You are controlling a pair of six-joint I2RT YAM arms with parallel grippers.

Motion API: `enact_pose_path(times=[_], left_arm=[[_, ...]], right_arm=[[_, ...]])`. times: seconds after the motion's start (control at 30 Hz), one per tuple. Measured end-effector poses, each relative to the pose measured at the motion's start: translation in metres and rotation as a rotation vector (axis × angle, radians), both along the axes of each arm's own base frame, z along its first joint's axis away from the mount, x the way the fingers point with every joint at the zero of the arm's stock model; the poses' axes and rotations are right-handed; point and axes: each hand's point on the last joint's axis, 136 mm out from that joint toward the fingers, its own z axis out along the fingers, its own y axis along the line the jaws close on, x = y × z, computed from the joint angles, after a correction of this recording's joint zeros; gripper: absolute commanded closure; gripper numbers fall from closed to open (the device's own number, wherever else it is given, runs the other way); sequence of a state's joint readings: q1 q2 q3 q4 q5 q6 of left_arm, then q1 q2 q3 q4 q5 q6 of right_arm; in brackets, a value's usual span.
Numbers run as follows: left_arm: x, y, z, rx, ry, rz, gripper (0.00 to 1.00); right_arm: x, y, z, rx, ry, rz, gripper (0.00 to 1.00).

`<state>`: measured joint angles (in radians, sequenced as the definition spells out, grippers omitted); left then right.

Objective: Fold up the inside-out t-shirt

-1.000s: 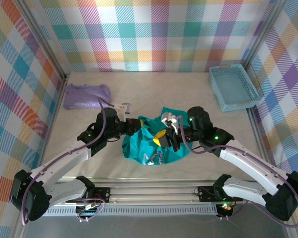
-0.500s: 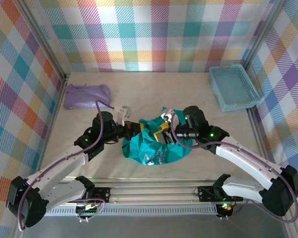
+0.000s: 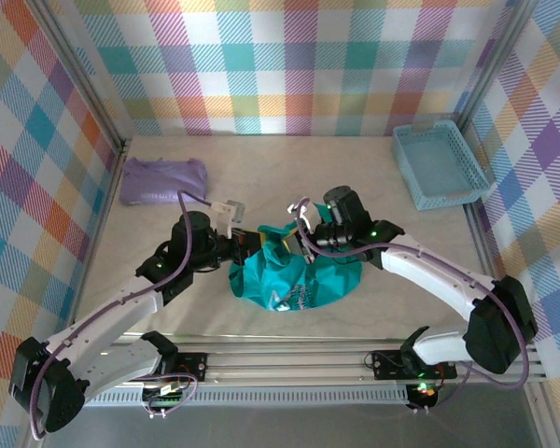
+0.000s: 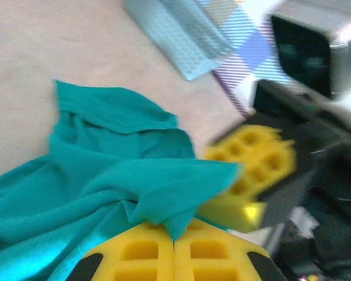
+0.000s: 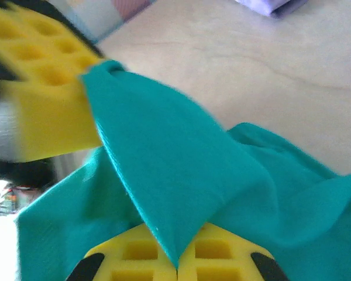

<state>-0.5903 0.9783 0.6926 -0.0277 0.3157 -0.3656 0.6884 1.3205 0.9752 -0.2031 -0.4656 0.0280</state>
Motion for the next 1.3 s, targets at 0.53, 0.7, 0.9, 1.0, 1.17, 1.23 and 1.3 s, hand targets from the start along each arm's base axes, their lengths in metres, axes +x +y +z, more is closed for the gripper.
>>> enact_pose_path(times=[0.53,0.7,0.9,1.0,1.17,1.23,1.3], left_arm=[[-0.002,0.043,-0.018,0.191,0.071,0.169,0.40],[-0.020,0.040,-0.003,0.133,0.064,0.129,0.41],[-0.025,0.016,-0.022,0.149,0.162,0.041,0.55],[-0.018,0.008,-0.028,0.155,0.189,0.028,0.65],[-0.005,-0.005,-0.025,0.139,0.177,0.014,0.81],[-0.003,-0.007,-0.025,0.134,0.175,0.016,0.89],[-0.002,-0.008,-0.022,0.127,0.166,0.015,1.00]], right_arm=[[-0.012,0.007,0.040,0.270,0.177,0.062,1.00],[-0.007,0.007,0.037,0.268,0.198,0.036,1.00],[-0.005,0.007,0.038,0.274,0.205,0.026,1.00],[-0.005,0.007,0.038,0.275,0.206,0.025,1.00],[-0.004,0.007,0.038,0.274,0.203,0.022,1.00],[-0.004,0.006,0.037,0.270,0.203,0.021,1.00],[-0.003,0.005,0.034,0.261,0.198,0.014,1.00]])
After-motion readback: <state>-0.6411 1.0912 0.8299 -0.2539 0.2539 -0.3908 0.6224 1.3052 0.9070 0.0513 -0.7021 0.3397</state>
